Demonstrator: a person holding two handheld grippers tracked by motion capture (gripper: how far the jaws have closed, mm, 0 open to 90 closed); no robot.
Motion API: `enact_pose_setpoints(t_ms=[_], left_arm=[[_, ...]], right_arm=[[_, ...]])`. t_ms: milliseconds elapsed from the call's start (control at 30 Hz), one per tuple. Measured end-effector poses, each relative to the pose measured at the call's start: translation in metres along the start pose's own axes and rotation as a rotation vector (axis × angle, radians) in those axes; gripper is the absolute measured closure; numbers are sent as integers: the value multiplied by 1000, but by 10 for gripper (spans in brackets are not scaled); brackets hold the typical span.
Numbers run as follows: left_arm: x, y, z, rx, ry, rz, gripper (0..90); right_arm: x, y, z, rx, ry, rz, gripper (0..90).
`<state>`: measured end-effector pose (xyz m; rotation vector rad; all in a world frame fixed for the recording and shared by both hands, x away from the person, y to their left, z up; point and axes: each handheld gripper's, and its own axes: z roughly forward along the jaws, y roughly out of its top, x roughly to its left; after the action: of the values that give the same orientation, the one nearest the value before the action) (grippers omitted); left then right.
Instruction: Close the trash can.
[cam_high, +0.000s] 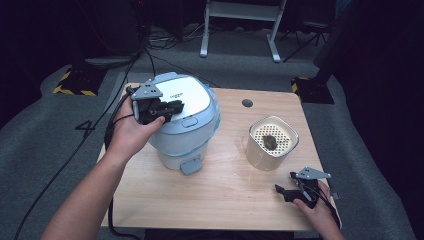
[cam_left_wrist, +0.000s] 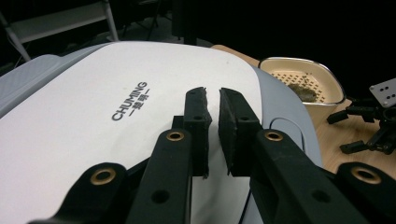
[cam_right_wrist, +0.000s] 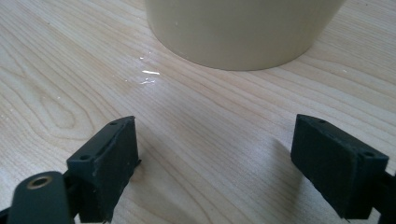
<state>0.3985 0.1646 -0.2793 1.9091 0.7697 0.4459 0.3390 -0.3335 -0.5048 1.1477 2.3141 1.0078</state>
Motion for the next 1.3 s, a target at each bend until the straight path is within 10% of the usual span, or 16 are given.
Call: enact_pose_setpoints(t_ms=[733,900,1033,1300], left_arm=[[-13,10,5,112,68,93,900],[-13,6,9,58,67,124,899],[-10,1,12,1,56,122,523],[-32,-3,-6,-90,-87,146,352]], right_arm=[[1,-1,-1,0,-2,2,151],[1,-1,-1,0,-1,2,150],[1,-1,-1,0,-1,2,150],[1,-1,-1,1,-1,3,150]])
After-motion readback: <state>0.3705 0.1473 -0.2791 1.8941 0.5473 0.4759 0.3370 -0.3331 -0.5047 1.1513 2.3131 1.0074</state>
